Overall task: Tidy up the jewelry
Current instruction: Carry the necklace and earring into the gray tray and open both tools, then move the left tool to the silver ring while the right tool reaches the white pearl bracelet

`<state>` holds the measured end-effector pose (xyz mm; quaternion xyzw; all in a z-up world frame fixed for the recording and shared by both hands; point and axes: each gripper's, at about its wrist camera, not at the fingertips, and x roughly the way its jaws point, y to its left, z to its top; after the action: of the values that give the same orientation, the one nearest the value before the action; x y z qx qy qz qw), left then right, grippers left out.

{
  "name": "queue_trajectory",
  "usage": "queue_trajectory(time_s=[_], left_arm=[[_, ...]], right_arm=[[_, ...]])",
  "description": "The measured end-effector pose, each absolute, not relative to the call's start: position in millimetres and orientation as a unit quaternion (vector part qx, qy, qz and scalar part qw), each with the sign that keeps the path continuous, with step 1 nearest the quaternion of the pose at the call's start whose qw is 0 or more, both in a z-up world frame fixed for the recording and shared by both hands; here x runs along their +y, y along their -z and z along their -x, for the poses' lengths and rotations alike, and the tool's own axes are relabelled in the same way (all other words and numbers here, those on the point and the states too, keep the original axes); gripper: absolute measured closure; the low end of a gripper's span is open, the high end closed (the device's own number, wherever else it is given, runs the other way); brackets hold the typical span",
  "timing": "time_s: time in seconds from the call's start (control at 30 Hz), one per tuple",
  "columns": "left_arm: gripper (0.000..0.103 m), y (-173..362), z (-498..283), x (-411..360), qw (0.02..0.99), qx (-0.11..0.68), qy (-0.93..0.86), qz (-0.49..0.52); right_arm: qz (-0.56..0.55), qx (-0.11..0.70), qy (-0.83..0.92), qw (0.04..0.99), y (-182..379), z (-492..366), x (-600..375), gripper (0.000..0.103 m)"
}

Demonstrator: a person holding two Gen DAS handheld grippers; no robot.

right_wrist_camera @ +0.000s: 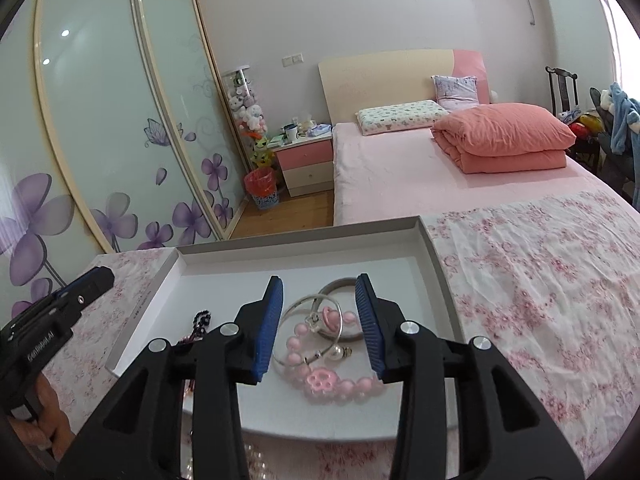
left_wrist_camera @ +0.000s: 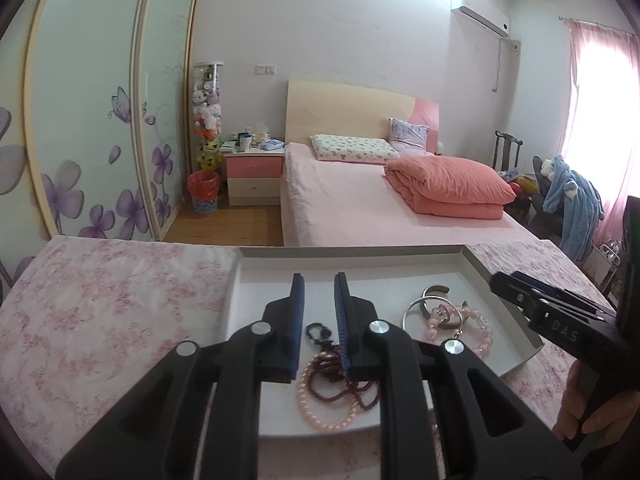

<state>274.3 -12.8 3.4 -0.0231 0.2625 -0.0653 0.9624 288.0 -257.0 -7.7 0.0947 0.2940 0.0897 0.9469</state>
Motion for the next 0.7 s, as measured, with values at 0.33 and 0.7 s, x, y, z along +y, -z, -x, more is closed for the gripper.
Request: queue_trajectory(time_s=[0.33,0.7], left_arm=[[0.067,-1,-220,14,0.961,0.269,0.052,0.023],[0.055,9,-189,33,0.957,0.287,0.039,0.022]], right_arm=[[-0.054,0.378,-0.14,0.914,34,-240,-236,0.079],[-0.013,0.444,-0.135,0.886,70,-232,-201,0.079]])
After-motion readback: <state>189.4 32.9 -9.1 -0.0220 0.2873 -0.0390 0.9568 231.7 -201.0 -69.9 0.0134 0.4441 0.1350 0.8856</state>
